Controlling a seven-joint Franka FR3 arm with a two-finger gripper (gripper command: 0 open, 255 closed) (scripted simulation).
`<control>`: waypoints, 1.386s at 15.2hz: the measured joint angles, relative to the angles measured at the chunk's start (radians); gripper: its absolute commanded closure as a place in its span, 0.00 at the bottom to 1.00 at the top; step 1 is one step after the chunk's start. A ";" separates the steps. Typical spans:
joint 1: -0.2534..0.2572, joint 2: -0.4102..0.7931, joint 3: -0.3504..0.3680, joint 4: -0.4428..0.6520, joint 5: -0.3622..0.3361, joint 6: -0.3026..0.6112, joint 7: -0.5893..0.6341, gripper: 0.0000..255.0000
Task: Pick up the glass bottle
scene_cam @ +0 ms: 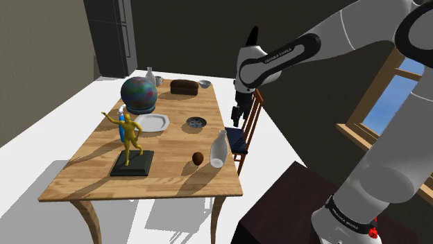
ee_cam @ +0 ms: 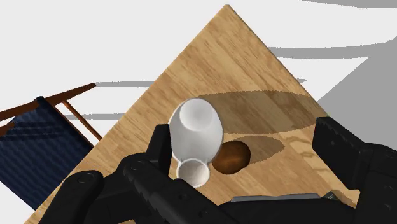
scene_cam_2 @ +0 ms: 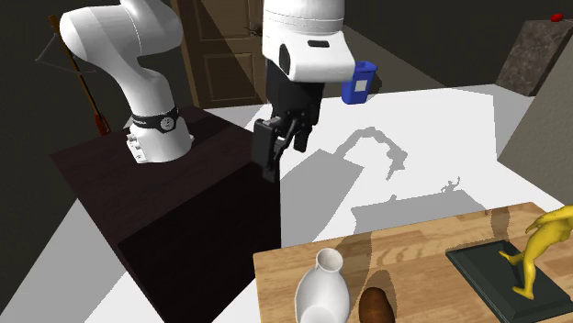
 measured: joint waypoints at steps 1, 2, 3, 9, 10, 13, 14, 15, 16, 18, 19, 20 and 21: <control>0.002 0.044 0.001 0.037 -0.003 0.007 0.006 0.00; 0.002 0.078 0.001 0.059 -0.006 0.017 0.008 0.00; 0.000 0.116 -0.002 0.079 -0.010 0.036 0.008 0.00; 0.000 0.354 -0.011 0.279 -0.024 0.071 0.013 0.00; -0.002 0.400 -0.013 0.323 -0.026 0.074 0.010 0.00; -0.002 0.496 -0.018 0.407 -0.030 0.084 0.010 0.00; -0.002 0.514 -0.018 0.421 -0.031 0.087 0.010 0.00; -0.003 0.526 -0.019 0.423 -0.032 0.098 0.010 0.00; -0.003 0.538 -0.020 0.428 -0.032 0.105 0.010 0.00; -0.001 0.560 -0.020 0.434 -0.033 0.120 0.012 0.00; -0.002 0.568 -0.021 0.431 -0.034 0.130 0.012 0.00; -0.002 0.579 -0.021 0.433 -0.035 0.140 0.012 0.00; -0.002 0.586 -0.022 0.435 -0.035 0.145 0.012 0.00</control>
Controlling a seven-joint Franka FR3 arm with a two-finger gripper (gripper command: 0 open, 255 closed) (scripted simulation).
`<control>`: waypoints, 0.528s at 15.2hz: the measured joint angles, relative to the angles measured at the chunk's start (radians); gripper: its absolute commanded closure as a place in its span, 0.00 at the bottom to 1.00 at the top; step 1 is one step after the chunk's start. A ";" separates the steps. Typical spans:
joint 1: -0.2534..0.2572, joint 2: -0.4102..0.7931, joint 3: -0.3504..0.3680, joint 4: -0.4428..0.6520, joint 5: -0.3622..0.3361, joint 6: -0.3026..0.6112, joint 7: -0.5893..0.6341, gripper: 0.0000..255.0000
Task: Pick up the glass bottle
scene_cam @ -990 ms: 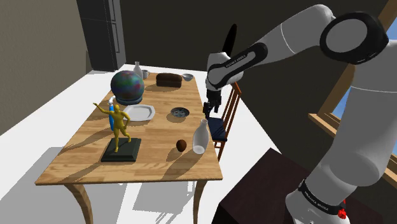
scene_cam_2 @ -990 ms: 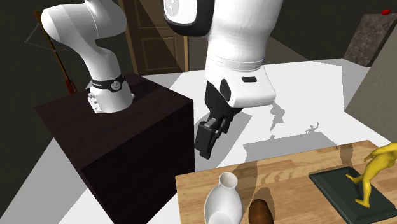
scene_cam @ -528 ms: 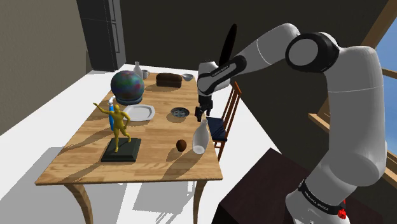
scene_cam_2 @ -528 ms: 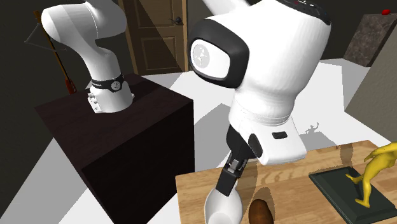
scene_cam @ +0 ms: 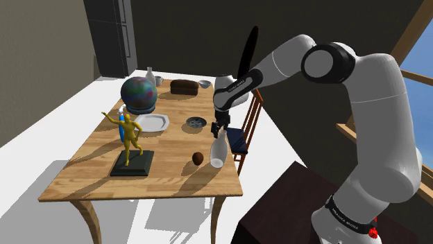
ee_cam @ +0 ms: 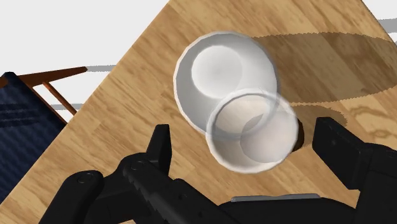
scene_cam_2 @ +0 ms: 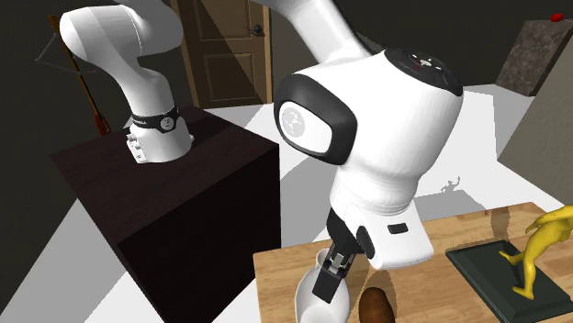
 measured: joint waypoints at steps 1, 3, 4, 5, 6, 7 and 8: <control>0.000 0.004 0.000 0.001 0.000 0.003 0.000 1.00; 0.000 0.006 0.000 0.002 -0.001 0.006 0.000 1.00; 0.000 0.006 0.000 0.002 0.000 0.006 0.000 1.00; 0.000 0.006 0.000 0.002 0.000 0.007 0.000 1.00; 0.000 0.006 0.000 0.002 0.000 0.007 0.000 1.00; 0.000 0.006 0.000 0.001 0.000 0.007 0.000 1.00; 0.000 0.006 0.000 0.001 0.000 0.007 0.000 1.00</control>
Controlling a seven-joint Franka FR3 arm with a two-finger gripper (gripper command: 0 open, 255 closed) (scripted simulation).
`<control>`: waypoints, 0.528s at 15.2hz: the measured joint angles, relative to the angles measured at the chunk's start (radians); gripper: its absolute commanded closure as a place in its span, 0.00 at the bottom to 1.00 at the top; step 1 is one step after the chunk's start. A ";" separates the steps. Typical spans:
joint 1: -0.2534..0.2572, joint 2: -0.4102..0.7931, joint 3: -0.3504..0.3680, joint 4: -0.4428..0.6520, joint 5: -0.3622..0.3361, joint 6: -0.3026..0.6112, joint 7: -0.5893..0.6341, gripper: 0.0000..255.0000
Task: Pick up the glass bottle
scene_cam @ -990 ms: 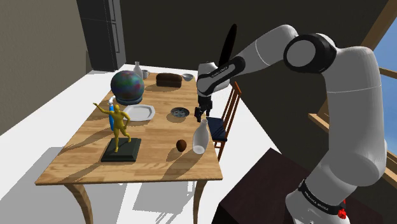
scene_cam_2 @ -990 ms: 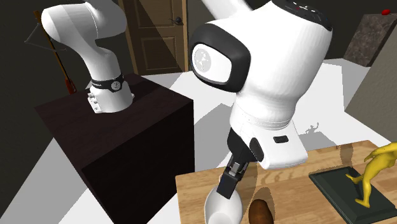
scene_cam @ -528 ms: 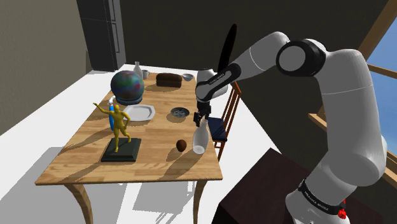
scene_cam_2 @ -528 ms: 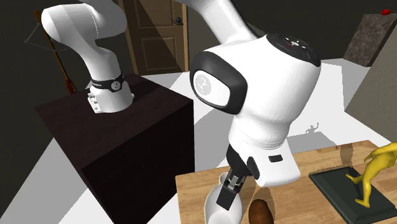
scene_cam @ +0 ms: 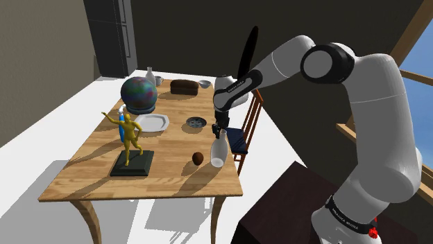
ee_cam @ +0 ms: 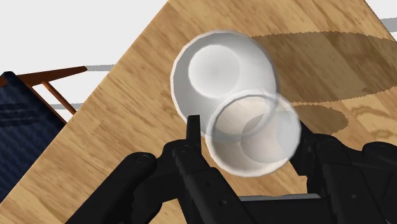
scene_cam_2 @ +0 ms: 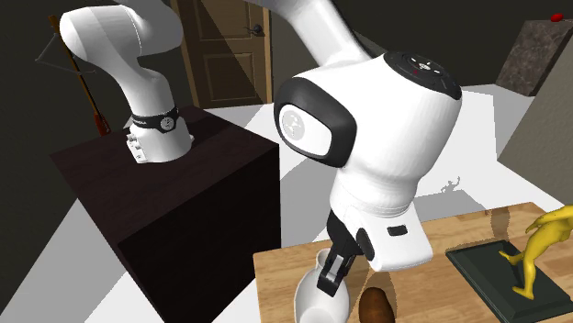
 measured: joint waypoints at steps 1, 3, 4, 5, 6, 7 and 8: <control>0.000 0.000 0.000 0.000 0.000 0.000 0.000 1.00; 0.000 0.000 0.000 0.001 0.000 0.000 0.000 1.00; 0.000 -0.004 0.000 -0.001 0.000 -0.004 0.000 1.00; -0.001 -0.012 0.000 -0.005 0.001 -0.008 -0.001 1.00; 0.001 -0.020 0.001 -0.003 0.001 -0.018 0.001 1.00; 0.002 -0.029 0.002 -0.004 0.002 -0.027 0.001 1.00; 0.000 -0.037 0.002 -0.003 0.002 -0.036 -0.001 1.00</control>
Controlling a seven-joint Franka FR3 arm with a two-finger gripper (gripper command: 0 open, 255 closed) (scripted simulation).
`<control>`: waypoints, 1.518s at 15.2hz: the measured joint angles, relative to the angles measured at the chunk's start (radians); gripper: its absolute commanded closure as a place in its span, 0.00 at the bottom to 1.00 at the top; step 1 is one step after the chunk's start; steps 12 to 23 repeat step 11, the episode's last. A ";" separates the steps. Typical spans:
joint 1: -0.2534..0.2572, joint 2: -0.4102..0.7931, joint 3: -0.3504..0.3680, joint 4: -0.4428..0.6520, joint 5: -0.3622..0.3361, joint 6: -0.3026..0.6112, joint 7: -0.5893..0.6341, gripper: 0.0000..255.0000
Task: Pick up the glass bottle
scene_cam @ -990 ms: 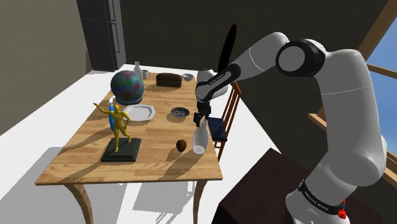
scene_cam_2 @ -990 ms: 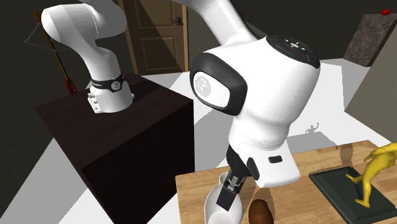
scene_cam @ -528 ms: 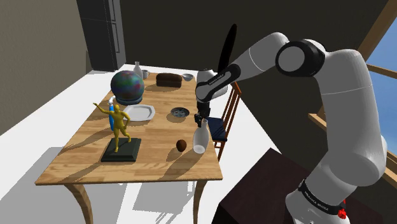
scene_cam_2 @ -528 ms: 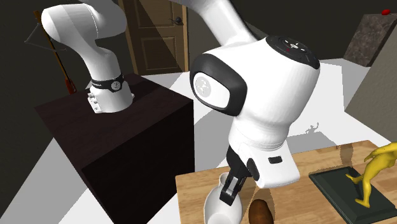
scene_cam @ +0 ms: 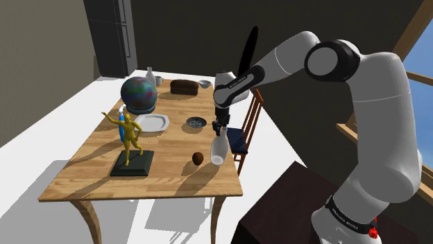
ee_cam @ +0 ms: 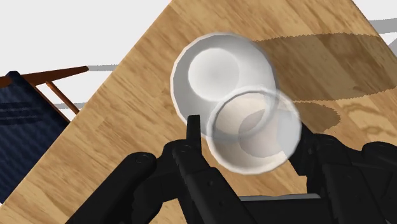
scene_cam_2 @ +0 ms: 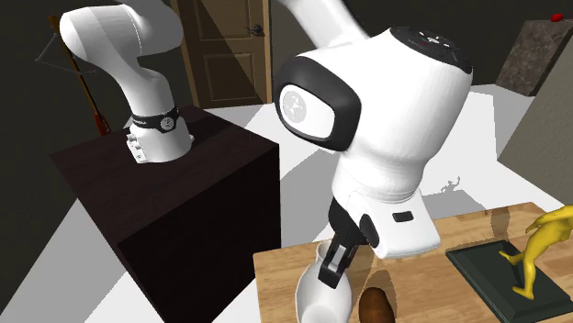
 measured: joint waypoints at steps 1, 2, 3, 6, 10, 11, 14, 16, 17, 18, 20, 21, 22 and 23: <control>-0.002 -0.007 0.000 0.001 0.001 -0.008 -0.002 1.00; -0.003 -0.015 0.000 0.002 0.001 -0.017 -0.004 1.00; -0.002 -0.029 0.001 -0.003 0.002 -0.026 -0.003 1.00; -0.003 -0.053 0.002 0.005 0.004 -0.058 -0.005 1.00; -0.003 -0.083 0.003 0.015 0.006 -0.098 -0.007 1.00; -0.003 -0.090 0.003 0.013 0.006 -0.102 -0.008 1.00; -0.003 -0.090 0.003 0.013 0.006 -0.102 -0.008 1.00; -0.003 -0.090 0.003 0.013 0.006 -0.102 -0.008 1.00; -0.003 -0.090 0.003 0.013 0.006 -0.102 -0.008 1.00; -0.003 -0.090 0.003 0.013 0.006 -0.102 -0.008 1.00; -0.003 -0.090 0.003 0.013 0.006 -0.102 -0.008 1.00; -0.003 -0.090 0.003 0.013 0.006 -0.102 -0.008 1.00; -0.003 -0.090 0.003 0.013 0.006 -0.102 -0.008 1.00; -0.003 -0.090 0.003 0.013 0.006 -0.102 -0.008 1.00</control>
